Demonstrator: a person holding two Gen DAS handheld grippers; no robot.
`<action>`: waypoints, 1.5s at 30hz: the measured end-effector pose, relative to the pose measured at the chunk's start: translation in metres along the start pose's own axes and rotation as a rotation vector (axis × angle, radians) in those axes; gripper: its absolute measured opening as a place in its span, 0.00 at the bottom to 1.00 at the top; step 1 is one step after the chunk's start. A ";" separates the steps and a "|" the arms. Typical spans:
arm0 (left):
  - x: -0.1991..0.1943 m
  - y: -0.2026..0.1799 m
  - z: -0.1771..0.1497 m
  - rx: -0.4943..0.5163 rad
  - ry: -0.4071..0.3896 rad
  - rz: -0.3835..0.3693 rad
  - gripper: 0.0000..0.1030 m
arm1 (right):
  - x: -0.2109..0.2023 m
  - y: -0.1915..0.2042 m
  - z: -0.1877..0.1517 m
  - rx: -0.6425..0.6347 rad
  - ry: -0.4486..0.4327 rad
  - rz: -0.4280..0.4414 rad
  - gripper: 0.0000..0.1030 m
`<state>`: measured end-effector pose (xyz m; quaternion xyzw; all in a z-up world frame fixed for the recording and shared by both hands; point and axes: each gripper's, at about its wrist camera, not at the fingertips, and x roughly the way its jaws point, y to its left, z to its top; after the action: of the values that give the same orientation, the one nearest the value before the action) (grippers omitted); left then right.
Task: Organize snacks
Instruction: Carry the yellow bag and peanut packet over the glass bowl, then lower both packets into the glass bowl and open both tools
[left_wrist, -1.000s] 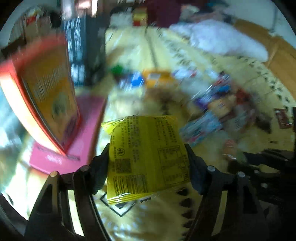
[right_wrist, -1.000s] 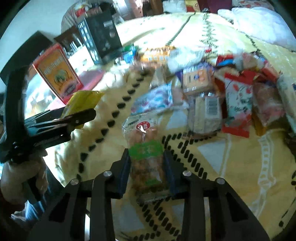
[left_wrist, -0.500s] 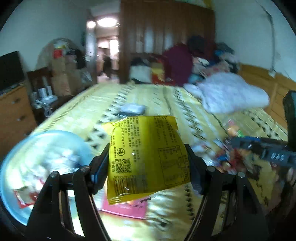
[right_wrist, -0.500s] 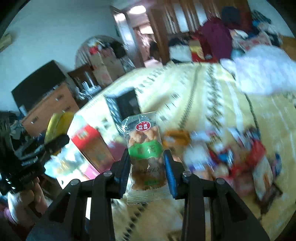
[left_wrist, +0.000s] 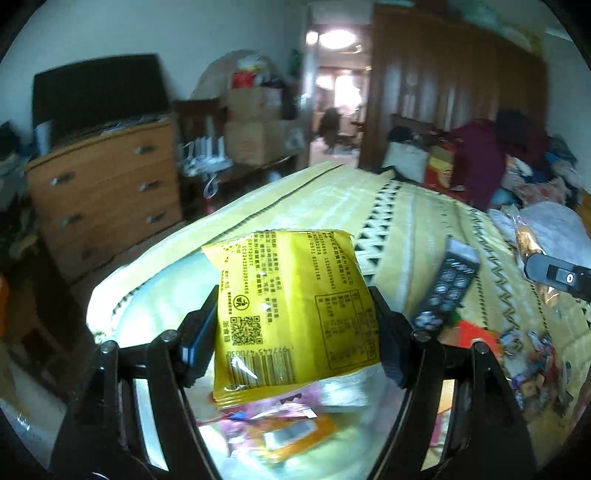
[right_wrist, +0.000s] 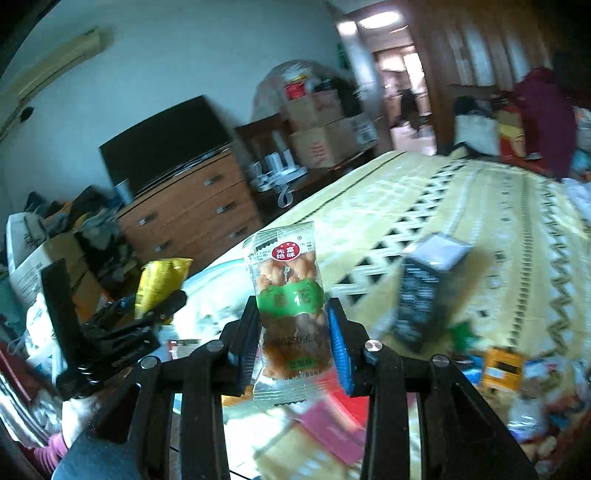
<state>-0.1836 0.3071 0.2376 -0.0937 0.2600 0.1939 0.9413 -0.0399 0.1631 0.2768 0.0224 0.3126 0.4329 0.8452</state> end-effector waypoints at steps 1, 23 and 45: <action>0.003 0.005 -0.002 -0.009 0.008 0.014 0.72 | 0.014 0.011 0.002 -0.011 0.016 0.016 0.37; 0.018 0.043 -0.005 -0.029 0.086 0.043 0.72 | 0.093 0.053 -0.007 -0.046 0.129 0.085 0.37; 0.020 0.053 -0.004 -0.049 0.094 0.051 0.72 | 0.101 0.058 -0.007 -0.051 0.147 0.079 0.37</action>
<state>-0.1917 0.3606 0.2192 -0.1189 0.3015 0.2196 0.9202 -0.0423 0.2728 0.2377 -0.0189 0.3616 0.4741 0.8026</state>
